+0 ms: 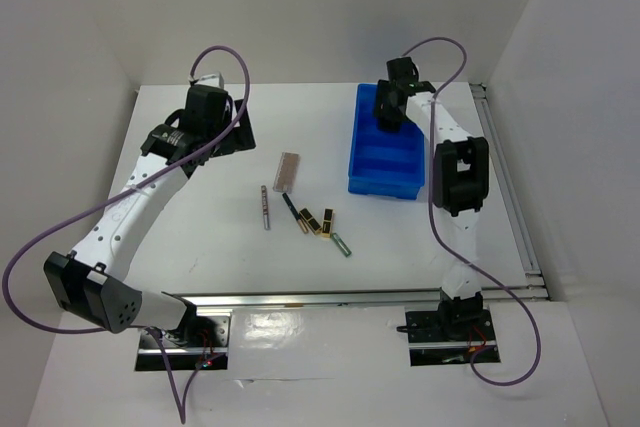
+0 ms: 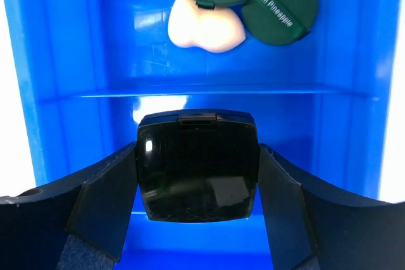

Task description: Organize the makeup

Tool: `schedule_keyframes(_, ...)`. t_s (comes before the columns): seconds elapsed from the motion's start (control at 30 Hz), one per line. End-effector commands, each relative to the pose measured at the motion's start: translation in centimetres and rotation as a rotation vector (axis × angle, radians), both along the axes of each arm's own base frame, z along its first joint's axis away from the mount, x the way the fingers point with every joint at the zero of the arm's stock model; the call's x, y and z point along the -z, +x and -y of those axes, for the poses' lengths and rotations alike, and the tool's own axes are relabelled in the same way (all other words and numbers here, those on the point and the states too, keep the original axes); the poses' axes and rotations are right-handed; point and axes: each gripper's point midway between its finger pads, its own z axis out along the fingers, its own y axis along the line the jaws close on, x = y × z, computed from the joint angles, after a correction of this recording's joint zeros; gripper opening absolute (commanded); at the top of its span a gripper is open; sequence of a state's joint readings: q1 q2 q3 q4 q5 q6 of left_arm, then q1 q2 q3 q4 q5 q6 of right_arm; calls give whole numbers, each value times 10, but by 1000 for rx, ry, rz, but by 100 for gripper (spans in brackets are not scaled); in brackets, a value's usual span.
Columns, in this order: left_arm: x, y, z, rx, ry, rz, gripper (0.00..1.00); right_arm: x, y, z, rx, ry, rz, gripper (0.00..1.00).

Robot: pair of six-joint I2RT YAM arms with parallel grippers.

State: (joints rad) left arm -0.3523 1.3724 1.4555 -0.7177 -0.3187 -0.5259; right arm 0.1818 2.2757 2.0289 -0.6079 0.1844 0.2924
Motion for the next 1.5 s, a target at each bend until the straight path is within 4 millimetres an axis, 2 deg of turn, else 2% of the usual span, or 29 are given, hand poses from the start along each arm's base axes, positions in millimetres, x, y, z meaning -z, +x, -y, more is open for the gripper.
schedule_keyframes(0.0,-17,0,-2,-20,-14,38,99,-2,6,2,16,37,12,54)
schedule_keyframes(0.03,-17,0,-2,-20,-14,38,99,6,5,2,16,34,-2,54)
schedule_keyframes(0.37,-13,-2,-6,-35,5,25,99,35,9,-2,4,43,-36,54)
schedule_keyframes(0.4,-11,-4,-7,-35,8,17,99,40,8,-3,-1,48,-46,57)
schedule_keyframes(0.43,-11,-4,-7,-35,8,17,99,36,11,-4,-1,49,-37,66)
schedule_keyframes(0.47,-11,-4,-7,-35,8,17,99,42,10,-5,-7,55,-48,72)
schedule_keyframes(0.67,-11,-6,-8,-35,8,17,99,39,9,-12,-22,62,-49,88)
schedule_keyframes(0.73,-11,-6,-8,-35,8,17,99,35,12,-13,-23,64,-37,88)
schedule_keyframes(0.83,-7,-7,-8,-35,12,8,99,10,12,-21,-44,56,2,88)
schedule_keyframes(0.87,-7,-7,-8,-35,12,8,99,4,10,-18,-31,42,8,88)
schedule_keyframes(0.9,-10,-8,-8,-35,8,17,99,-14,10,-23,-38,41,41,88)
schedule_keyframes(0.97,-10,-8,-10,-42,14,19,99,-37,7,-33,-40,22,84,84)
schedule_keyframes(1.0,-10,-8,-10,-42,14,19,99,-61,7,-37,-41,23,134,84)
schedule_keyframes(1.03,-10,-8,-10,-42,14,19,99,-71,3,-48,-60,10,153,84)
schedule_keyframes(1.07,-10,-8,-10,-42,14,19,99,-87,0,-51,-53,-2,184,84)
schedule_keyframes(1.1,-10,-8,-10,-42,14,19,99,-95,-1,-58,-64,4,204,84)
schedule_keyframes(1.13,-10,-8,-10,-42,14,19,99,-95,-5,-71,-79,-4,207,84)
schedule_keyframes(1.23,-12,-6,-9,-42,10,28,99,-109,-13,-88,-90,-24,237,89)
schedule_keyframes(1.27,-12,-6,-9,-42,10,28,99,-106,-20,-105,-116,-31,232,91)
schedule_keyframes(1.3,-12,-6,-9,-42,10,28,99,-108,-21,-114,-122,-37,247,94)
schedule_keyframes(1.33,-12,-6,-9,-42,10,28,99,-105,-26,-124,-141,-38,239,94)
schedule_keyframes(1.4,-12,-6,-9,-42,10,28,99,-96,-35,-155,-210,-17,223,97)
schedule_keyframes(1.47,-12,-6,-11,-49,16,30,99,-77,-44,-179,-257,20,170,98)
